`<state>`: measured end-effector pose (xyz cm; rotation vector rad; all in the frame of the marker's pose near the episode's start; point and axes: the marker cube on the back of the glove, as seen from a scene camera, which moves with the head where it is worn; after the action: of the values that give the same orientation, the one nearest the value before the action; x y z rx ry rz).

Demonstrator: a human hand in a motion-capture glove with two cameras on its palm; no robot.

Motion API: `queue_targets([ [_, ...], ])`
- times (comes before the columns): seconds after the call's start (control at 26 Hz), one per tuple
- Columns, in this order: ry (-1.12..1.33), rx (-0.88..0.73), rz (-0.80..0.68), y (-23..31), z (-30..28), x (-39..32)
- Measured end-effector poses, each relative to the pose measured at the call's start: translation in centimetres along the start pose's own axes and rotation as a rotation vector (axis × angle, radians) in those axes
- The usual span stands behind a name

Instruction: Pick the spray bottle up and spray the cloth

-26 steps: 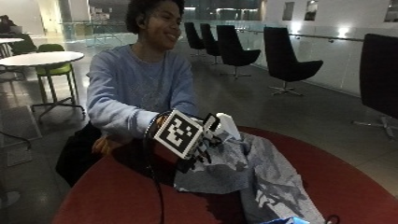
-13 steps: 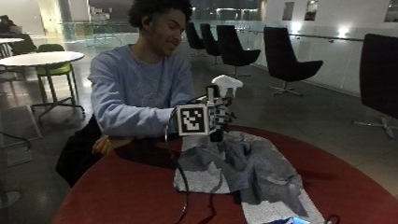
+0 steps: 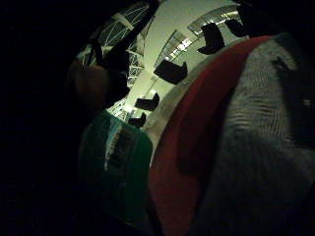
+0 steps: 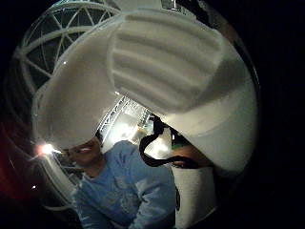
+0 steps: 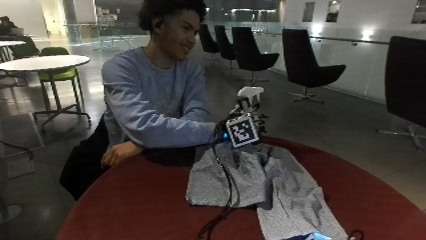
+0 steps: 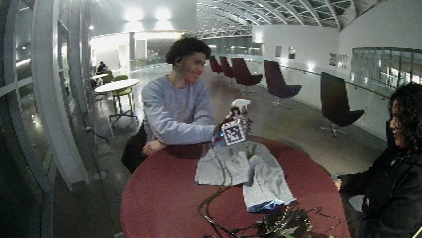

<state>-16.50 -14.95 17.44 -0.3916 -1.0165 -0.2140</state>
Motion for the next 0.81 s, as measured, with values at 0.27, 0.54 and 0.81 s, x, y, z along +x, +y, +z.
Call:
queue_targets([
  [0.27, 0.08, -0.022, 0.013, 0.6, 1.7, 2.8],
  [0.54, 0.127, -0.128, 0.037, 2.7, 0.8, 2.4],
  [0.81, 0.267, -0.025, 0.026, 3.8, -4.9, -0.9],
])
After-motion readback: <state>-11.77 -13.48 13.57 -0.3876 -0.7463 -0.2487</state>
